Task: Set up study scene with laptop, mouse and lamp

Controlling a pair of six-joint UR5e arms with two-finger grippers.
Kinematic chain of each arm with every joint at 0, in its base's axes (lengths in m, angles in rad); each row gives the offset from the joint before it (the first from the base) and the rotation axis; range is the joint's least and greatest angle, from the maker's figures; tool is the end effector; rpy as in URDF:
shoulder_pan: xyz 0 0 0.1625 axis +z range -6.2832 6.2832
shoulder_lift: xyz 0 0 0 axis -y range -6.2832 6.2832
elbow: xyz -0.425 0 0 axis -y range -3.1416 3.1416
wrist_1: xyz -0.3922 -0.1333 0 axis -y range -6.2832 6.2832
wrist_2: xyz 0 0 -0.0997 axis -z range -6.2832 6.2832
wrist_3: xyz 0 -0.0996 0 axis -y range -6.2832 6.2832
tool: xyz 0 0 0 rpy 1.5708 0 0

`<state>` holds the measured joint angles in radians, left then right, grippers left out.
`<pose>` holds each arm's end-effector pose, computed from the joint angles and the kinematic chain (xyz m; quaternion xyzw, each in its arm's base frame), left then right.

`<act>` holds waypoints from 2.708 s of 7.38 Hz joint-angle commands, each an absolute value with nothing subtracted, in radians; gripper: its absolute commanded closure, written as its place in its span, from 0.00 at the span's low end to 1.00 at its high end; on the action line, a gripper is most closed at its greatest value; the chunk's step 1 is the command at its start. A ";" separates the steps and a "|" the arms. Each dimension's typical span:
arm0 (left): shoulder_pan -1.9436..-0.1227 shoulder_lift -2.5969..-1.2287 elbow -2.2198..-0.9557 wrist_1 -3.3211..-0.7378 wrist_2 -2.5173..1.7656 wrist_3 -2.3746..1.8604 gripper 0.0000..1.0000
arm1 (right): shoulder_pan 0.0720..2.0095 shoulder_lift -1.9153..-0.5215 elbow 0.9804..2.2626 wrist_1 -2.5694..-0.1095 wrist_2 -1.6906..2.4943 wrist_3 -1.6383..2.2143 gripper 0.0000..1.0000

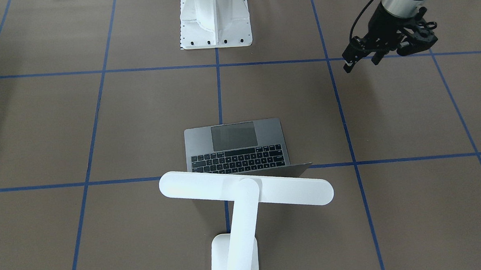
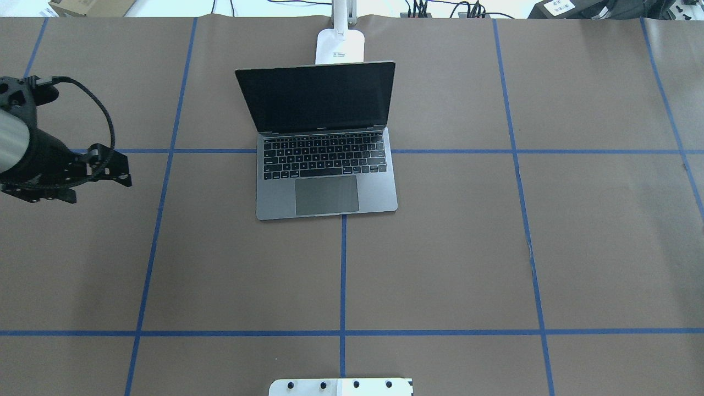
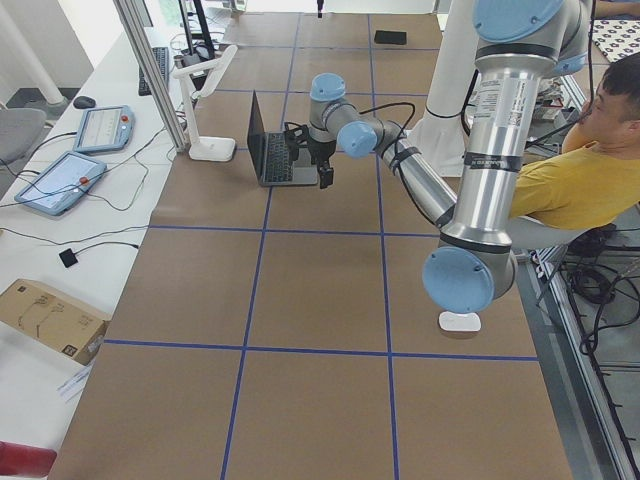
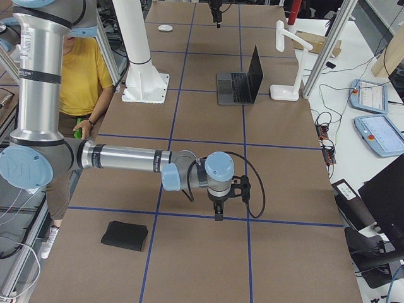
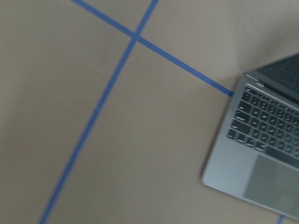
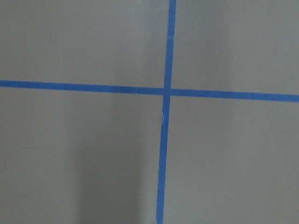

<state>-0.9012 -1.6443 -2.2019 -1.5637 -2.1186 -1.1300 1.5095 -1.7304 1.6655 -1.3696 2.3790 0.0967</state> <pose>0.2223 -0.4120 0.3334 0.0055 0.4157 -0.1164 0.9020 0.0347 -0.4349 0.6622 0.0315 -0.3960 -0.0105 0.9177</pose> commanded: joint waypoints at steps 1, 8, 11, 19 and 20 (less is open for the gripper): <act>-1.117 -1.522 -2.137 -1.565 -2.140 -0.567 0.00 | 1.509 -1.836 1.745 -1.367 2.384 0.104 0.01; -1.631 -1.485 -1.675 -1.571 -2.434 0.218 0.00 | 1.670 -2.008 1.697 -1.365 2.341 0.138 0.00; -1.637 -1.482 -1.663 -1.571 -2.434 0.215 0.00 | 1.927 -1.920 1.471 -1.393 2.353 0.140 0.00; -1.697 -1.462 -1.640 -1.568 -2.387 0.216 0.00 | 1.908 -1.868 1.638 -1.727 2.224 0.489 0.08; -1.700 -1.457 -1.640 -1.568 -2.378 0.216 0.00 | 1.911 -1.867 1.594 -1.715 2.236 0.549 0.01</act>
<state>-1.6915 -1.4635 -1.6405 -1.5681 -2.3959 0.2162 1.9100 -1.8691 1.6290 -1.7225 2.2288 0.4968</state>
